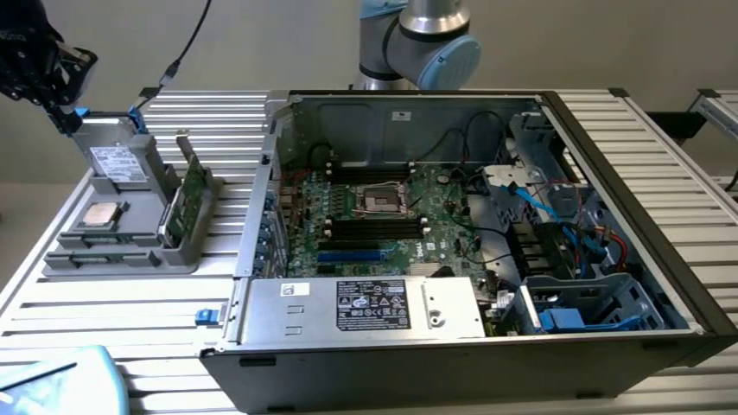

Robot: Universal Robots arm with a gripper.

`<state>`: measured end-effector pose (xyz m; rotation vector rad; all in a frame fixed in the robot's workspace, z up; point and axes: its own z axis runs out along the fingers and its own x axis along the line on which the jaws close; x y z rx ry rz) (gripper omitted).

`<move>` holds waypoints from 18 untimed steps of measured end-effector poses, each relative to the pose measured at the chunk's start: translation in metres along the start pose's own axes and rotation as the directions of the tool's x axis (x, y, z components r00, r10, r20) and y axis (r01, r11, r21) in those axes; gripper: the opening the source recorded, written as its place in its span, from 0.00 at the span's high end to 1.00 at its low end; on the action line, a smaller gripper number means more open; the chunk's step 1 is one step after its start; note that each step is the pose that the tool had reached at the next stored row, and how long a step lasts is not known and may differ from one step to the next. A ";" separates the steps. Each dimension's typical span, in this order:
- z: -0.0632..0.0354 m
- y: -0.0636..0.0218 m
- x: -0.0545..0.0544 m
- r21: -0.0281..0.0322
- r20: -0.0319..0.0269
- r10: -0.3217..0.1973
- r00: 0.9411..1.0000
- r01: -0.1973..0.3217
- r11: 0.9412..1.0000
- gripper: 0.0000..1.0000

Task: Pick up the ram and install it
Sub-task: 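Pick up the ram and move it above insertion slot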

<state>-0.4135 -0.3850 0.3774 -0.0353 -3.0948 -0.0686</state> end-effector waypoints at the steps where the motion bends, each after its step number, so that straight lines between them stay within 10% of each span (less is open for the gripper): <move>1: 0.0001 0.0000 0.000 0.001 -0.001 -0.018 1.000 0.018 1.000 0.89; 10: 0.0030 -0.0001 0.000 0.008 -0.009 -0.181 0.983 0.181 0.983 0.89; 18: 0.0088 -0.0003 0.000 0.013 -0.017 -0.321 0.947 0.321 0.947 0.89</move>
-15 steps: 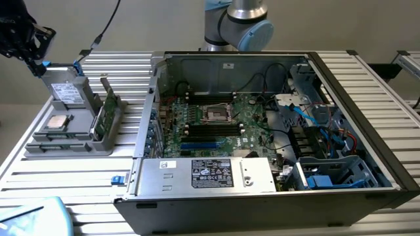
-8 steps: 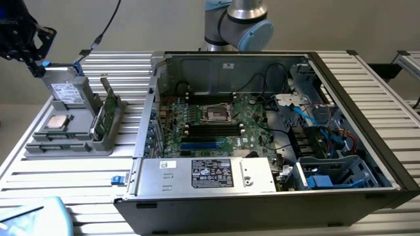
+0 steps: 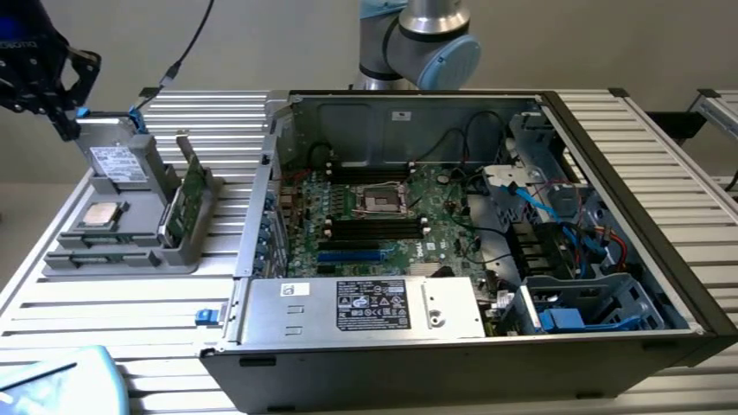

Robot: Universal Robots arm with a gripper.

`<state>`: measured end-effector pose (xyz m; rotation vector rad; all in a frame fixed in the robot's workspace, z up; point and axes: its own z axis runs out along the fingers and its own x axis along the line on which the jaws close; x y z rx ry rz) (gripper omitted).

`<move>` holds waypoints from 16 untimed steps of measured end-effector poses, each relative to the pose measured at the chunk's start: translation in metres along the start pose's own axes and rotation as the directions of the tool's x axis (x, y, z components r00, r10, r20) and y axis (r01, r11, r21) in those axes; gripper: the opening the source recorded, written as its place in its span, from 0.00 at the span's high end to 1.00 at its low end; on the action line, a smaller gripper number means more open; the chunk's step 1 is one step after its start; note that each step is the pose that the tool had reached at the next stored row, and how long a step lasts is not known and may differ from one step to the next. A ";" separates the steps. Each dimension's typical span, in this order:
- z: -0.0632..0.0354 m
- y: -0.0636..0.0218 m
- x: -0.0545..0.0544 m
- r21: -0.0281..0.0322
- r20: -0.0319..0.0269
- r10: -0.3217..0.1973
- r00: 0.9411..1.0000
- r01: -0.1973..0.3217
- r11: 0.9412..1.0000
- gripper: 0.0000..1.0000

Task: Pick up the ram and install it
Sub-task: 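Pick up the ram and move it above insertion slot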

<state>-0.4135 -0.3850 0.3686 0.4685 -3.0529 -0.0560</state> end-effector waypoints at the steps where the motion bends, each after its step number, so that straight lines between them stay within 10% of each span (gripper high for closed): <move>1: 0.0007 0.0000 0.000 0.001 -0.001 -0.018 1.000 0.018 1.000 0.89; 8: 0.0042 -0.0002 0.000 0.006 -0.007 -0.145 0.989 0.145 0.989 0.89; 16: 0.0067 -0.0003 0.000 0.011 -0.015 -0.287 0.958 0.287 0.958 0.89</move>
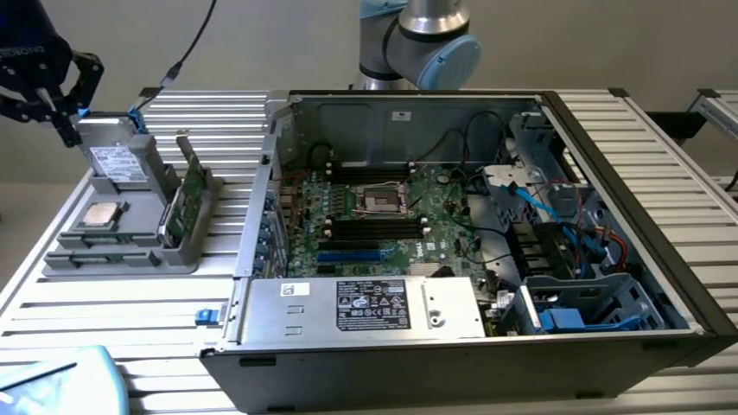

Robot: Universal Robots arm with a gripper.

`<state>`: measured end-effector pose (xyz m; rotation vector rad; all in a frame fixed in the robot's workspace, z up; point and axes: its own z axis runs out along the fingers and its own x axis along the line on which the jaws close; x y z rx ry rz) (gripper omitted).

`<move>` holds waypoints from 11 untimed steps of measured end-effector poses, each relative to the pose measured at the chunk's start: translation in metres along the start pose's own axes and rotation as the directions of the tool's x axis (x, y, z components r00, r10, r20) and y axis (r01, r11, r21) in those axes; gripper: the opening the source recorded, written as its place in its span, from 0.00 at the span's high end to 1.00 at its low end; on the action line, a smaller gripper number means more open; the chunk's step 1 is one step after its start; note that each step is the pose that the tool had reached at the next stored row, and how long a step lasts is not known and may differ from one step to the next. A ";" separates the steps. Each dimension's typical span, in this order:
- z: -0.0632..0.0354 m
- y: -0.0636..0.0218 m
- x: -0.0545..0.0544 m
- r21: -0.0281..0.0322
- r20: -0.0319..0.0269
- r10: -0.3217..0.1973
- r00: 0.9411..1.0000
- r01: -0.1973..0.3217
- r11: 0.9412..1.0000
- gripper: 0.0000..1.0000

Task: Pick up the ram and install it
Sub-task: 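Pick up the ram and move it above insertion slot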

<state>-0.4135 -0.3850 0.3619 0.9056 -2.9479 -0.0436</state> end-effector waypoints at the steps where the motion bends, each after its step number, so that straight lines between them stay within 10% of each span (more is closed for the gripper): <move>1: 0.0002 0.0000 0.000 0.001 -0.001 -0.018 1.000 0.018 1.000 0.89; 11: 0.0061 -0.0001 0.000 0.008 -0.009 -0.200 0.980 0.200 0.980 0.89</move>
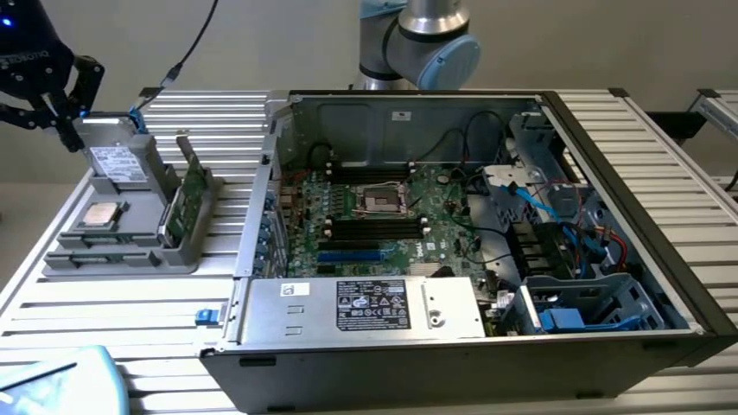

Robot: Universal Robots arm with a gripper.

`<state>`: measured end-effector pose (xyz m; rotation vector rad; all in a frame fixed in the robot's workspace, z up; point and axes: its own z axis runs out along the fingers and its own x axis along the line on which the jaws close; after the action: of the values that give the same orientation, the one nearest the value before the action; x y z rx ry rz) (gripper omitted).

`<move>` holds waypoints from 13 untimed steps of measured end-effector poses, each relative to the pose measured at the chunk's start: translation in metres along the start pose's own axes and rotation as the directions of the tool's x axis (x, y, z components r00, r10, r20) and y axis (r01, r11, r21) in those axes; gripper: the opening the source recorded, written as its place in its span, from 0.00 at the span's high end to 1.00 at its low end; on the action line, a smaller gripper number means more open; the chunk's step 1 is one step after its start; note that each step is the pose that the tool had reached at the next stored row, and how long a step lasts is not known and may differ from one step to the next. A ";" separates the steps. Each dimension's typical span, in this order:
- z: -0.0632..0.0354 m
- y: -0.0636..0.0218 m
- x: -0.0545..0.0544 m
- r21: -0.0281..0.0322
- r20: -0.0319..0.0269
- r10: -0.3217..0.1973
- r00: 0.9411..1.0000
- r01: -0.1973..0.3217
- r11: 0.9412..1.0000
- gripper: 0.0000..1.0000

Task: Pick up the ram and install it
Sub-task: 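Pick up the ram and move it above insertion slot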

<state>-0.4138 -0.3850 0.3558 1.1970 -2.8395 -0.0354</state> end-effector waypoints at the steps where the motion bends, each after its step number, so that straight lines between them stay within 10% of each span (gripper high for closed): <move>1: 0.0001 0.0000 0.000 0.001 -0.001 -0.018 1.000 0.018 1.000 0.89; 13: 0.0042 0.0010 0.001 0.009 -0.010 -0.230 0.973 0.230 0.973 0.89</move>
<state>-0.4155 -0.3850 0.3517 1.5172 -2.6805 -0.0263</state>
